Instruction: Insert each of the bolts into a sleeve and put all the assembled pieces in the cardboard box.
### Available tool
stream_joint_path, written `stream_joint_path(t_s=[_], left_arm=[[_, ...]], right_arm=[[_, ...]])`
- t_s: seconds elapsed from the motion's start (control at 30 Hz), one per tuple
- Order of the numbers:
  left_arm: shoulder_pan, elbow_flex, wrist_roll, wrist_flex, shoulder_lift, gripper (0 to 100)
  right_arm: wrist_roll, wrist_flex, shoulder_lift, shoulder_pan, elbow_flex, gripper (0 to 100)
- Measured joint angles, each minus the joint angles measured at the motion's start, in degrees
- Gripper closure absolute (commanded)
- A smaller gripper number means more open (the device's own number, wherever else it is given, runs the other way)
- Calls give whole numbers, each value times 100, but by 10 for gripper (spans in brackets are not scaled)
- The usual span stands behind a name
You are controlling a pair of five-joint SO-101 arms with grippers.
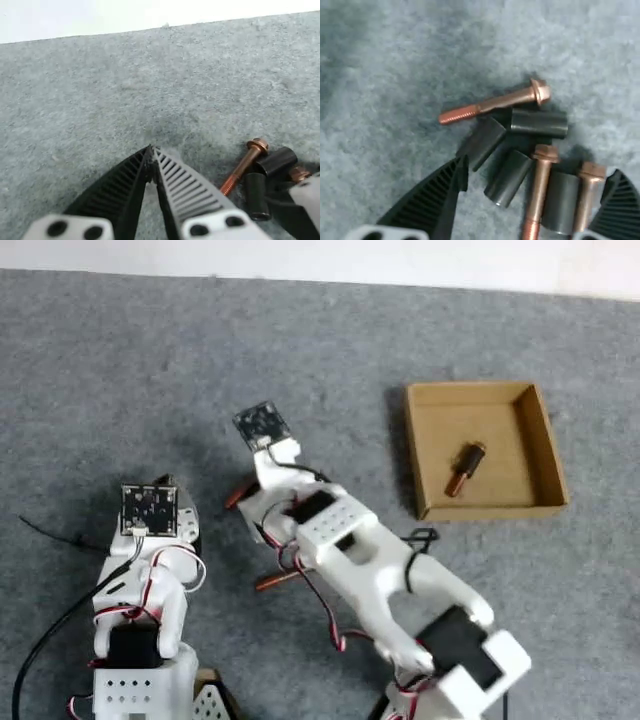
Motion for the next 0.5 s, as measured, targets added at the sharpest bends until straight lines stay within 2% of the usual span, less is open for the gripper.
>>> stream_joint_path(t_s=[0.13,0.33,0.5], left_arm=[[0,0,0,-18,0,993],[0,0,0,-18,0,993],[0,0,0,-18,0,993]], right_arm=[[-158,79,132,0,-132,636],[-185,88,132,-9,-132,811],[-185,114,132,-9,-132,826]])
